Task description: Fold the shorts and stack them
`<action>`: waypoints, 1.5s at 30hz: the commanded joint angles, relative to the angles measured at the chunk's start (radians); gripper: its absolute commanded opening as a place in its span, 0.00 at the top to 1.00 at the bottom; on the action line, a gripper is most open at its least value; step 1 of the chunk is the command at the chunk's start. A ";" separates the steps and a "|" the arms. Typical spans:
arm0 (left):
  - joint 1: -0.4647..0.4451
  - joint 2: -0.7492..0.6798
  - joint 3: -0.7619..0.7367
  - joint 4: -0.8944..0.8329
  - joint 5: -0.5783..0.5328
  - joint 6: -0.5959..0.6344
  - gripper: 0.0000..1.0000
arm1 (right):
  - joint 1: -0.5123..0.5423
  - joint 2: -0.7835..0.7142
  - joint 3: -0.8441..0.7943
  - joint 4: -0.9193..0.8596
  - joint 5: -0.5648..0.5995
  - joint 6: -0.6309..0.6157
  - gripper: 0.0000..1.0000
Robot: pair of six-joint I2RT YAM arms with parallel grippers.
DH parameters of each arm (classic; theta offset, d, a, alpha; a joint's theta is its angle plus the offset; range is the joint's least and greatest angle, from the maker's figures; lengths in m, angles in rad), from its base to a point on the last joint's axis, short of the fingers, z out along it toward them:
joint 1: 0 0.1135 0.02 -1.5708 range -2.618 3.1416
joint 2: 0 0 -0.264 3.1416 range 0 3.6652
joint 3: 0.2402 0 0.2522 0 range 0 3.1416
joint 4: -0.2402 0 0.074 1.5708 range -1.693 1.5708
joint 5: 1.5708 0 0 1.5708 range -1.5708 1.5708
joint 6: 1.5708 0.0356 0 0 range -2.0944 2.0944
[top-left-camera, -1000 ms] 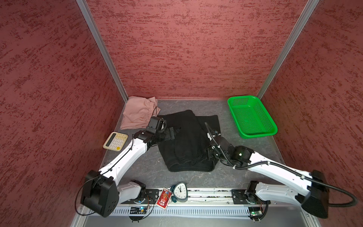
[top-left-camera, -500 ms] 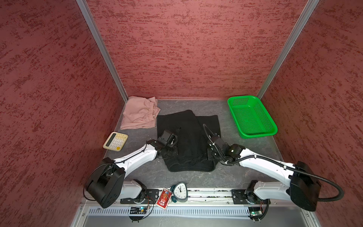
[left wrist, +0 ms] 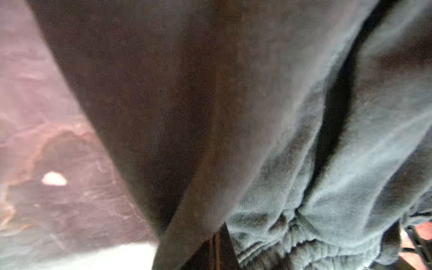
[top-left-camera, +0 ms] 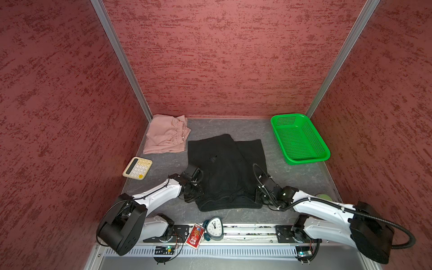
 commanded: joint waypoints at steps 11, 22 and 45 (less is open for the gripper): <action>0.120 0.004 0.314 -0.151 -0.157 0.261 0.43 | -0.101 -0.020 0.375 -0.195 0.112 -0.341 0.35; 0.271 0.123 0.320 0.123 -0.103 0.293 0.00 | -0.345 0.476 0.609 0.142 -0.110 -0.559 0.30; 0.255 0.752 0.833 0.207 0.105 0.458 0.06 | -0.466 0.090 0.074 0.255 -0.137 -0.341 0.42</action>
